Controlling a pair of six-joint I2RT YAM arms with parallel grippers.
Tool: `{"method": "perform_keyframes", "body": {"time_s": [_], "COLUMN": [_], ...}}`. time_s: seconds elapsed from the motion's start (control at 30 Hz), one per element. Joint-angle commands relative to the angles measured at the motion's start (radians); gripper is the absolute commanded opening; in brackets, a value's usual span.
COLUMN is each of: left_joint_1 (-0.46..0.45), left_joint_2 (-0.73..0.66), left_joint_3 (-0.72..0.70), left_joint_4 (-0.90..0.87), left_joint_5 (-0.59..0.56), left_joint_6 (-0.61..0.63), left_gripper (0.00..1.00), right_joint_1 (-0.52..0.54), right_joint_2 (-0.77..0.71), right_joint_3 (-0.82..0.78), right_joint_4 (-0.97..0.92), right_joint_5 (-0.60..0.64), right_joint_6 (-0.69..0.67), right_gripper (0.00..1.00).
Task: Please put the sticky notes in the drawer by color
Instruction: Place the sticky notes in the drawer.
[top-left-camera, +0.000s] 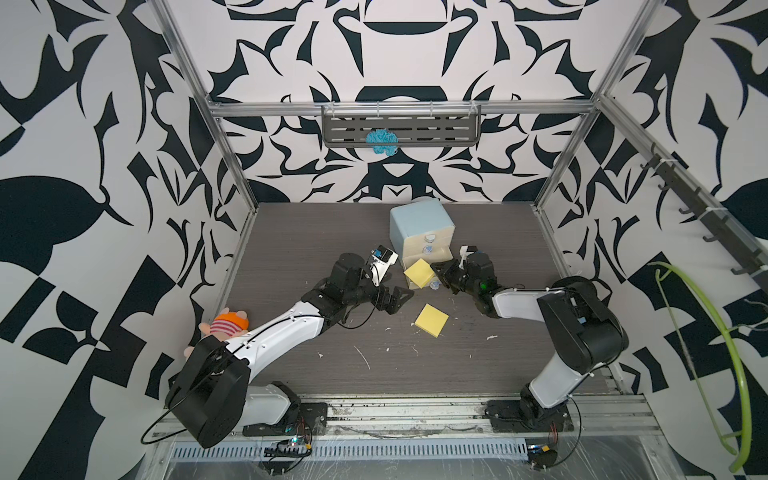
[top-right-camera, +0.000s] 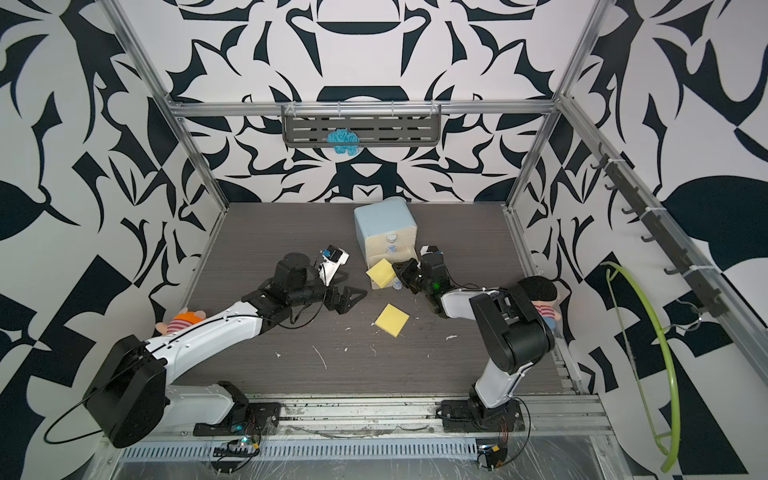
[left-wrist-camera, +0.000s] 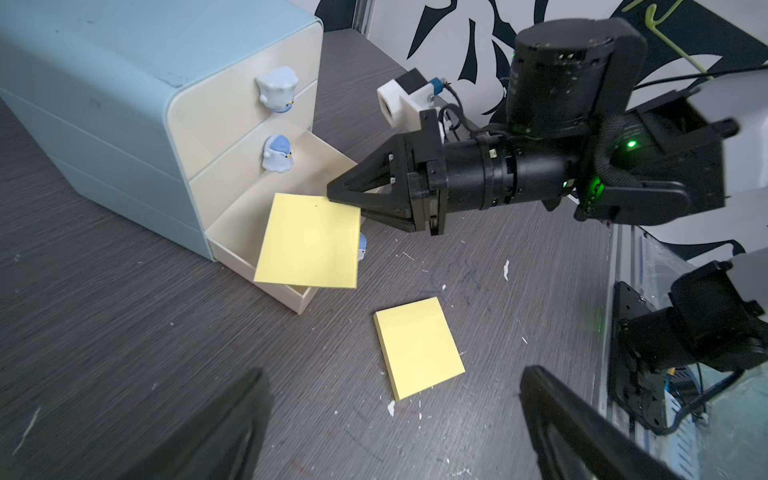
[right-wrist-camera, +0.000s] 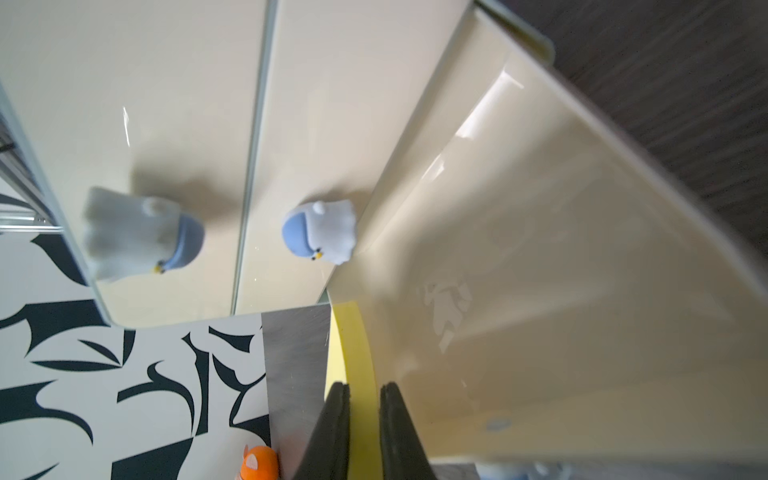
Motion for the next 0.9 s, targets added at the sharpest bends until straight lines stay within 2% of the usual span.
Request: {"method": "perform_keyframes", "body": {"time_s": [0.0, 0.37, 0.57, 0.6, 0.63, 0.7, 0.77, 0.87], "left_joint_1": [-0.004, -0.005, -0.006, -0.005, -0.005, -0.005, -0.005, -0.006], "left_joint_2": [0.011, 0.033, 0.038, 0.039, 0.042, 0.048, 0.052, 0.049], "left_joint_3": [-0.010, -0.004, 0.000, 0.000, 0.002, 0.009, 0.015, 0.020], "left_joint_4": [0.036, 0.044, 0.045, 0.045, 0.047, 0.045, 0.042, 0.036], "left_joint_5": [0.003, 0.017, 0.014, 0.014, 0.016, 0.023, 0.027, 0.027], "left_joint_6": [0.016, 0.017, 0.017, 0.017, 0.017, 0.017, 0.017, 0.015], "left_gripper": [0.99, 0.99, 0.99, 0.99, 0.99, 0.99, 0.99, 0.99], "right_joint_1": [0.009, 0.012, 0.012, 0.012, 0.012, 0.012, 0.014, 0.026], "right_joint_2": [0.017, 0.060, 0.017, 0.020, 0.025, 0.045, 0.046, -0.016], "right_joint_3": [0.034, 0.077, 0.062, 0.072, 0.081, 0.103, 0.100, 0.073], "right_joint_4": [0.115, 0.109, 0.041, 0.025, 0.015, 0.008, 0.010, -0.051], "right_joint_5": [0.086, 0.151, 0.204, 0.197, 0.185, 0.146, 0.137, 0.201], "right_joint_6": [0.063, 0.087, 0.054, 0.045, 0.038, 0.028, 0.023, -0.001], "right_gripper": [0.00, 0.00, 0.00, 0.03, 0.13, 0.42, 0.58, 0.75]}}
